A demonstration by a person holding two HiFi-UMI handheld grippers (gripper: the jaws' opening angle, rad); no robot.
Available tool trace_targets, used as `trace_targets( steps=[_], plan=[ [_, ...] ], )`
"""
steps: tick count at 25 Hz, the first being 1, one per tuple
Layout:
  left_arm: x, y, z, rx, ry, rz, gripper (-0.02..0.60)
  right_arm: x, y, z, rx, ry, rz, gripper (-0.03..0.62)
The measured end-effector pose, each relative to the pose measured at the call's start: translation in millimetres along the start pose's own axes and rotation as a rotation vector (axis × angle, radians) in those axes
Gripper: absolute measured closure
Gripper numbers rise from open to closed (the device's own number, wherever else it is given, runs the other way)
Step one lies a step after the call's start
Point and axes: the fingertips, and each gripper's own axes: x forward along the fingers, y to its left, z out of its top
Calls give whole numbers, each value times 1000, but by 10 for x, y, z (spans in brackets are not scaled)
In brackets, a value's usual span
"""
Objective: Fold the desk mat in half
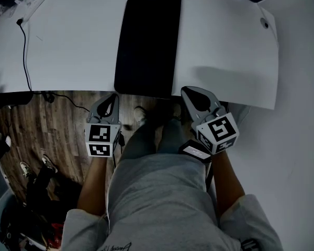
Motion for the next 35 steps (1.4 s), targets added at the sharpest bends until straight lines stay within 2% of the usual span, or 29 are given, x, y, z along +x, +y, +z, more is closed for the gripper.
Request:
trace_targets(
  steps=[8, 14, 18, 28, 35],
  plan=[
    [-219, -372, 505, 9, -88, -10, 561, -241, -95, 210, -35, -25, 34, 588],
    [-463, -773, 952, -1, -160, -48, 561, -496, -209, 411, -65, -39, 59, 588],
    [-583, -981, 1188, 19, -210, -44, 561, -688, -245, 521, -40, -61, 90, 588],
    [-721, -1275, 1294, 23, -233, -31, 561, -1037, -225, 587, -47, -77, 134, 589],
    [-788, -1400, 1330, 19, -214, -40, 561, -1082, -183, 627, -71, -87, 163, 589]
  ],
)
